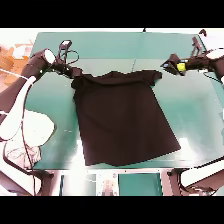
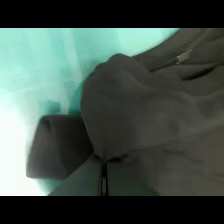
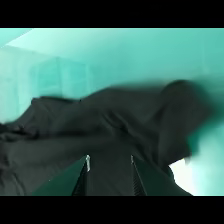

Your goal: Fold the shirts.

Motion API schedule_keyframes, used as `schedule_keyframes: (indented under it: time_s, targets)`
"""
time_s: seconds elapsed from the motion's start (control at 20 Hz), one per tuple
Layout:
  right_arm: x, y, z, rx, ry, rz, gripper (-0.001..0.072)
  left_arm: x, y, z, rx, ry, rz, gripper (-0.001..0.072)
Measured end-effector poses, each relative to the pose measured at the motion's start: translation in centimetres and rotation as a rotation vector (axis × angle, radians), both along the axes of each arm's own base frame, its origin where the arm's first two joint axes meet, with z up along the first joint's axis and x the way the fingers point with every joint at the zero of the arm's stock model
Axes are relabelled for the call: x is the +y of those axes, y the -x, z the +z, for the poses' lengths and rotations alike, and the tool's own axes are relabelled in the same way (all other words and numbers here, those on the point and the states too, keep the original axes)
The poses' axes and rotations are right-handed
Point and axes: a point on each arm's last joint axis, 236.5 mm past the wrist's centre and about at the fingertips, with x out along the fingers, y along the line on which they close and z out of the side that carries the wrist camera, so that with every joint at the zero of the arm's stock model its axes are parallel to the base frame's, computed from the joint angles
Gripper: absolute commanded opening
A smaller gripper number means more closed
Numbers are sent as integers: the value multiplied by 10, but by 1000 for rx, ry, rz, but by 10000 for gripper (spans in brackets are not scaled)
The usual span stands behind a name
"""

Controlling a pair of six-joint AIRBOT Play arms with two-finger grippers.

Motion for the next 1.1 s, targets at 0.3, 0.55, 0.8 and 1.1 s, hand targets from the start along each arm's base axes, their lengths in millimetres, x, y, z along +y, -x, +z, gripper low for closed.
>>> schedule_keyframes:
  time_s: [0.3,0.55,0.8,1.1]
  targets:
    - [-82,125,1,246,37,-104,421,26,-4,-13,20,-36,29,32]
    - [-80,266,-53,504,-48,-317,532,38,0,-17,47,-41,42,32]
    - [-27,350,-115,664,-146,-388,532,41,1,-19,56,-44,43,33]
    - [4,378,-143,708,-210,-390,527,41,3,-19,61,-46,42,33]
